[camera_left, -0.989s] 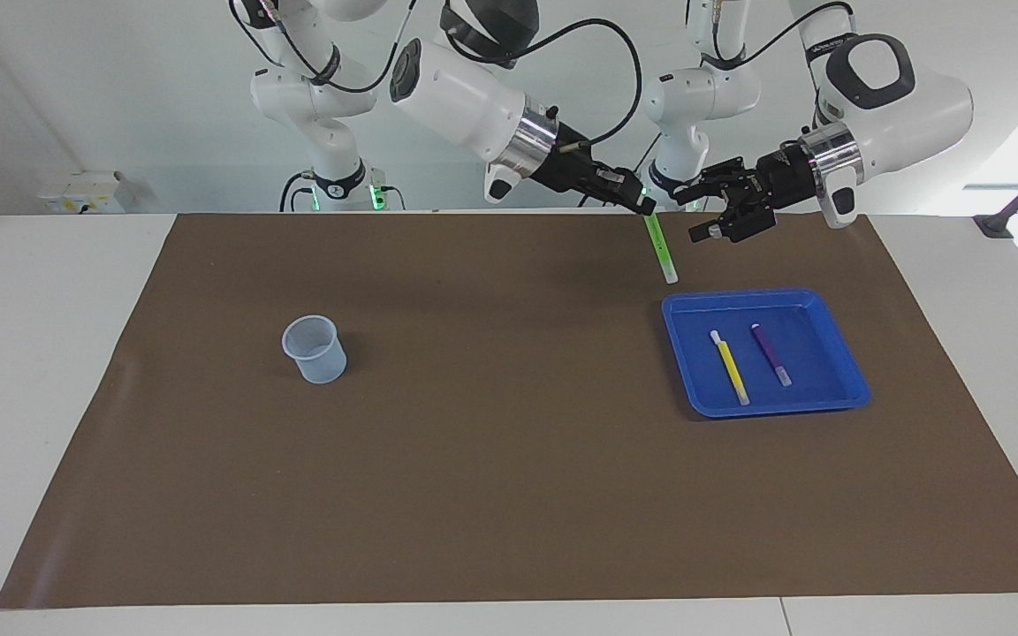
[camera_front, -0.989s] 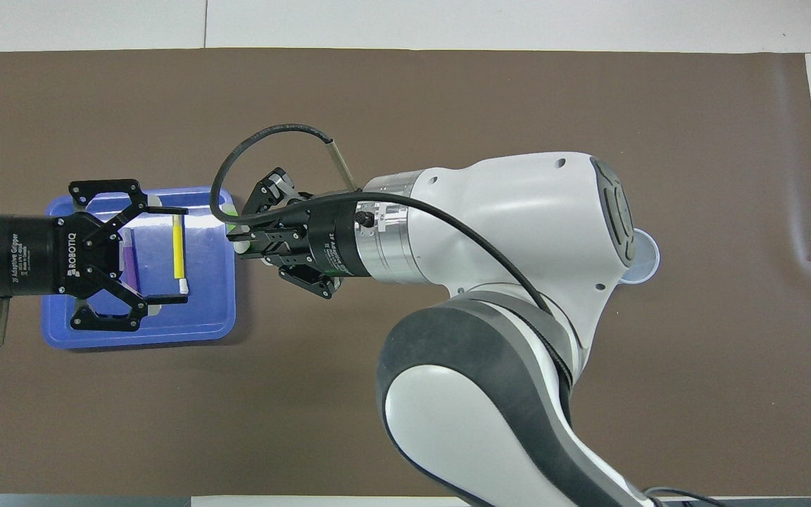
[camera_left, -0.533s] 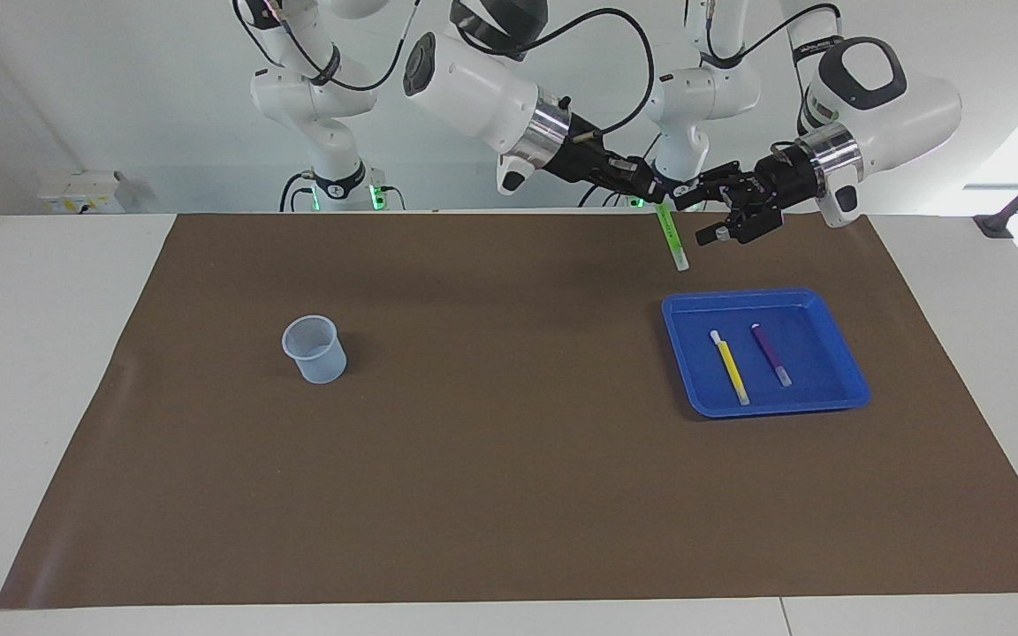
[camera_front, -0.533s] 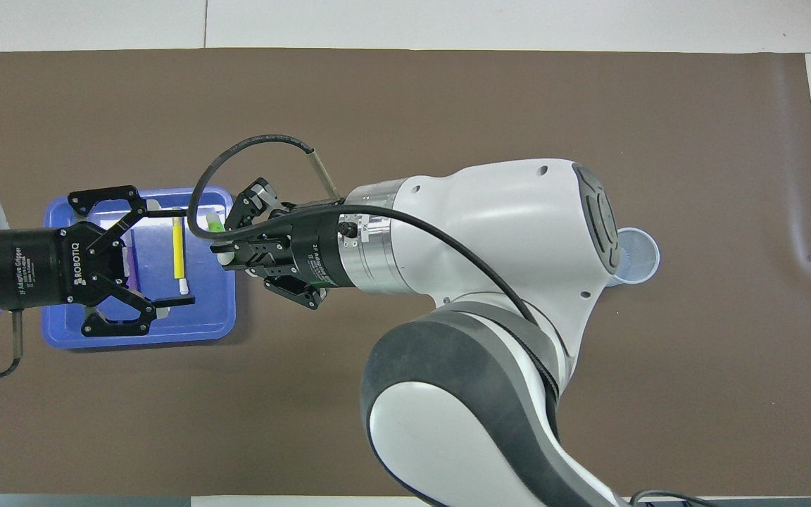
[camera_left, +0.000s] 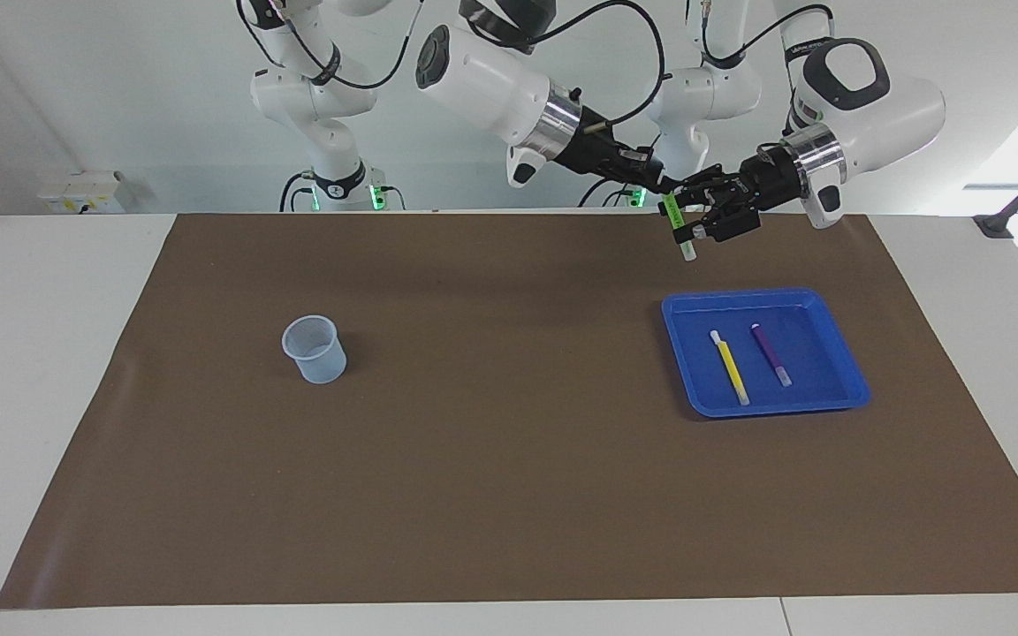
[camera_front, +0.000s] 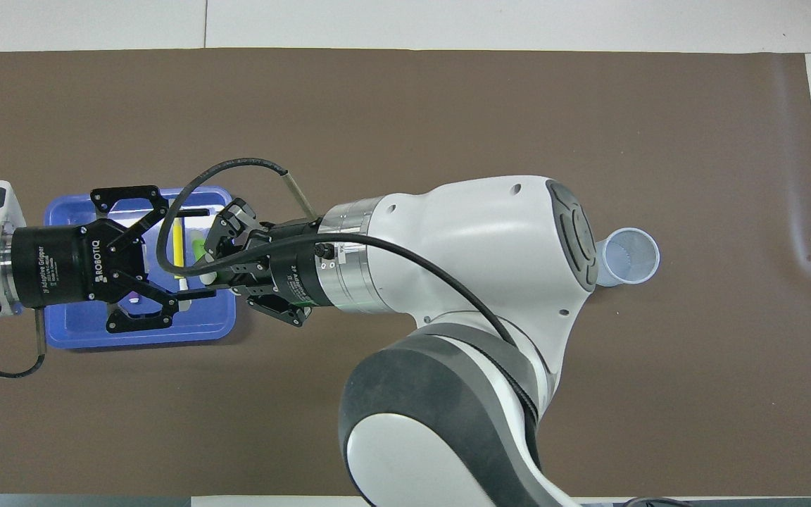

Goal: Right arm passes pens to left for tray arrangement
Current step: 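Close the left gripper on the green pen and open the right gripper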

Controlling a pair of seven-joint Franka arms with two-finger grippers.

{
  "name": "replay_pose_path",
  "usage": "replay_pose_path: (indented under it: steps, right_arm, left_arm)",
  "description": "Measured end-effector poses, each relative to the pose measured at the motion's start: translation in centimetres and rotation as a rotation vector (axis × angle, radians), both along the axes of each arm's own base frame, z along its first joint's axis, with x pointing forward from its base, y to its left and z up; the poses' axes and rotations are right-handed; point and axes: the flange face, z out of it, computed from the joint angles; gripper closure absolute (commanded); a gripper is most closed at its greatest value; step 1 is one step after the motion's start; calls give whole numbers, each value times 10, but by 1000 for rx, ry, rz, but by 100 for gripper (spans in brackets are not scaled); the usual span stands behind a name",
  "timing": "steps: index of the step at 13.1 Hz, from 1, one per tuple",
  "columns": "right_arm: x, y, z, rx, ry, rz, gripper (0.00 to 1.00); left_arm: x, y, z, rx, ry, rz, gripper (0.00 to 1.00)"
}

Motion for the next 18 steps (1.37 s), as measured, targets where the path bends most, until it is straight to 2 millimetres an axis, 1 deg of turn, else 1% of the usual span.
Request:
replay_pose_path:
  steps: [1,4,6,8,10,11,12,13,14,18]
  right_arm:
    - [-1,1,1,-2,0,-5,100]
    - [-1,1,1,-3,2,-6,100]
    - [-1,1,1,-3,2,-7,100]
    - [-1,1,1,-6,1,-7,100]
    - [-1,1,1,-10,-1,-7,100]
    - [-2,2,1,-10,-2,-6,100]
    - [-2,3,1,-11,-3,-4,100]
    - [-3,4,1,-12,-7,-4,100]
    - [-4,4,1,-14,-9,-5,100]
    - [-1,3,2,-13,-8,-25,100]
  left_arm:
    - [0,1,0,0,0,1,27]
    - [0,2,0,-2,0,1,30]
    - [0,5,0,-4,-2,-1,35]
    - [0,13,0,-10,-6,-4,46]
    - [0,17,0,-13,-7,-4,57]
    - [0,17,0,-13,-8,-4,65]
    - [0,17,0,-13,-8,-5,76]
    - [0,17,-1,-13,-10,-7,91]
    - [0,16,-1,-13,-10,-8,100]
    - [-1,17,-2,-9,-50,-32,100]
